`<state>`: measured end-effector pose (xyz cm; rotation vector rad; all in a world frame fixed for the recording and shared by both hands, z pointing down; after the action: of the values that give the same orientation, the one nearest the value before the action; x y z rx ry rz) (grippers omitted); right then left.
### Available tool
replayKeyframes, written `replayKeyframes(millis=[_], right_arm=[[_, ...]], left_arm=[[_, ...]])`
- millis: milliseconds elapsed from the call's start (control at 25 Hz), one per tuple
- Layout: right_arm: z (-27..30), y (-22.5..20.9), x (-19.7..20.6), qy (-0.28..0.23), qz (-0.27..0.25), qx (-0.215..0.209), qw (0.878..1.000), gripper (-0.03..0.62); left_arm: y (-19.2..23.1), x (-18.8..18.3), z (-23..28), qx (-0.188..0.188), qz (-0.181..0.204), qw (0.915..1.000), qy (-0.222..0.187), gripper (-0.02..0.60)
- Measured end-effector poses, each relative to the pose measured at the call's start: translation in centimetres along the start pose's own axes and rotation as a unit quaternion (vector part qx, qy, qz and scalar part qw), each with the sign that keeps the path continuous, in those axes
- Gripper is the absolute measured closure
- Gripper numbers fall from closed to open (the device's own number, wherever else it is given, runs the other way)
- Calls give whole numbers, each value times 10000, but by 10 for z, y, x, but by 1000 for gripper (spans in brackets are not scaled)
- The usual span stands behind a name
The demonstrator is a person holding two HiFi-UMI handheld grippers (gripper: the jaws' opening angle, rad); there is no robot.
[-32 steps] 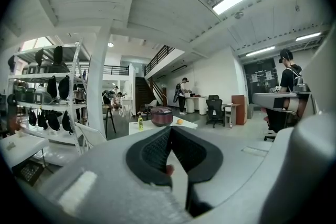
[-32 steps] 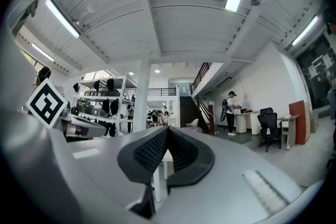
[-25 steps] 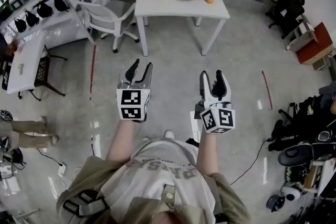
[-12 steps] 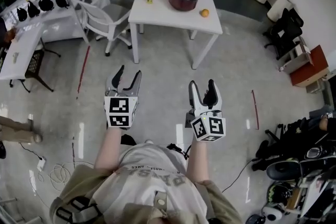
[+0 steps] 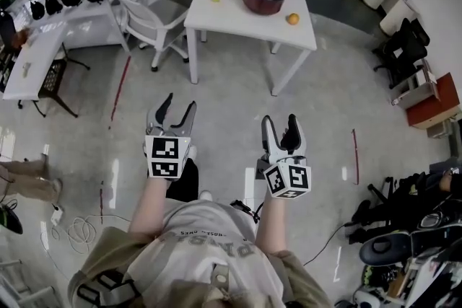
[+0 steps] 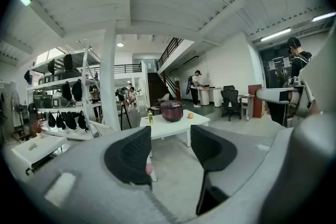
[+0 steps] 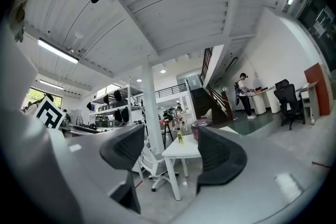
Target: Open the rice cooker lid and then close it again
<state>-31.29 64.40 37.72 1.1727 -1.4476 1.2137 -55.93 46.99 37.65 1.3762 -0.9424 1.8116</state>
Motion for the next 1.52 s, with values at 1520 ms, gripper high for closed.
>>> replayKeyframes(millis=[1520], right_arm=[[286, -137, 27, 388, -244, 670, 9967, 299]], left_arm=[[28, -54, 370, 1192, -102, 9928, -107, 334]])
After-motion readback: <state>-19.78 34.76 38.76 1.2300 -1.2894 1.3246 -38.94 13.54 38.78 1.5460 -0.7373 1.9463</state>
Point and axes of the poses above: the fingertips, and each gripper's own axes: z forward along the fingers, y to its left, x out of its underside, the point moved 8 cm from there along -z, backward along the fingers, and after that the axes turned 15 degrees about -x, right-handed, at the moved point
